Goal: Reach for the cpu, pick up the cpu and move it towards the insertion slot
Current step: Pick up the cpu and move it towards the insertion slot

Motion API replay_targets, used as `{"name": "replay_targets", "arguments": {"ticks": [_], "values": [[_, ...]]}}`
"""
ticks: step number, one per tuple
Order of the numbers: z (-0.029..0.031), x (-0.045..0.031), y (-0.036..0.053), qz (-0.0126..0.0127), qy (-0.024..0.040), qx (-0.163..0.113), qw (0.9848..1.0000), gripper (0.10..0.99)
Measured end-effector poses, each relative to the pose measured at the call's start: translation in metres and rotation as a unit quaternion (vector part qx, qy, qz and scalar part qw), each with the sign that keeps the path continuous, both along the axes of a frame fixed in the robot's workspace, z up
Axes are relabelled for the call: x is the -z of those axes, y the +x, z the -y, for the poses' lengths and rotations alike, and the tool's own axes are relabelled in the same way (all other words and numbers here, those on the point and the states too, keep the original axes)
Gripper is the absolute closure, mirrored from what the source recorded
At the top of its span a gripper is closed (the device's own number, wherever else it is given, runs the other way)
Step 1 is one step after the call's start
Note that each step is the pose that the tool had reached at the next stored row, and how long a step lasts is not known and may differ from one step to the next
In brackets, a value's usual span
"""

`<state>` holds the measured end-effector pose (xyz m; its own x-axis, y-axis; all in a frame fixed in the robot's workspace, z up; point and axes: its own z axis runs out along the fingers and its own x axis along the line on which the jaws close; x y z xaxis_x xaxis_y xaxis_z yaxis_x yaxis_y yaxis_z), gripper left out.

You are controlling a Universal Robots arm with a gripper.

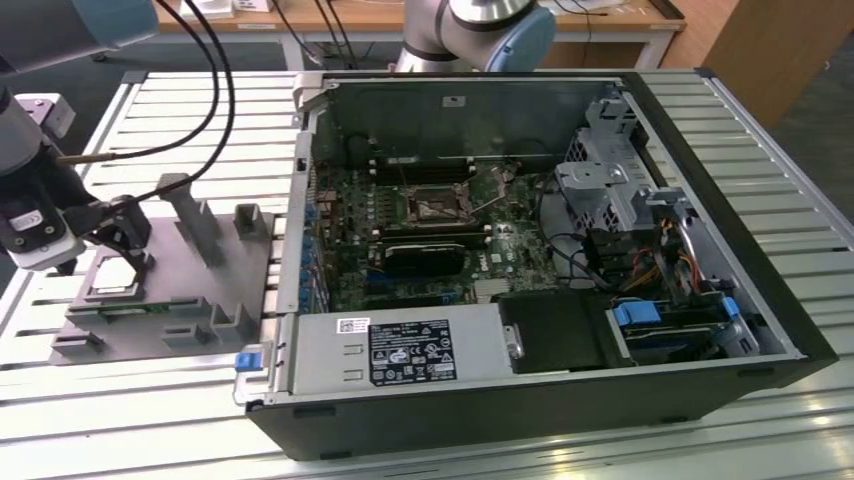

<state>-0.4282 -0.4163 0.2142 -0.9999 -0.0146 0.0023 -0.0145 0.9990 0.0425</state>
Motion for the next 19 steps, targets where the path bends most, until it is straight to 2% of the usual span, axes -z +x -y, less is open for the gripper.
{"name": "replay_targets", "arguments": {"ticks": [8,19], "values": [[-0.0053,0.0082,-0.0025,-0.0003,-0.0001,0.0,1.0,0.31],[-0.0098,0.0265,-0.0054,-0.0003,-0.0001,0.003,1.0,0.325]]}}
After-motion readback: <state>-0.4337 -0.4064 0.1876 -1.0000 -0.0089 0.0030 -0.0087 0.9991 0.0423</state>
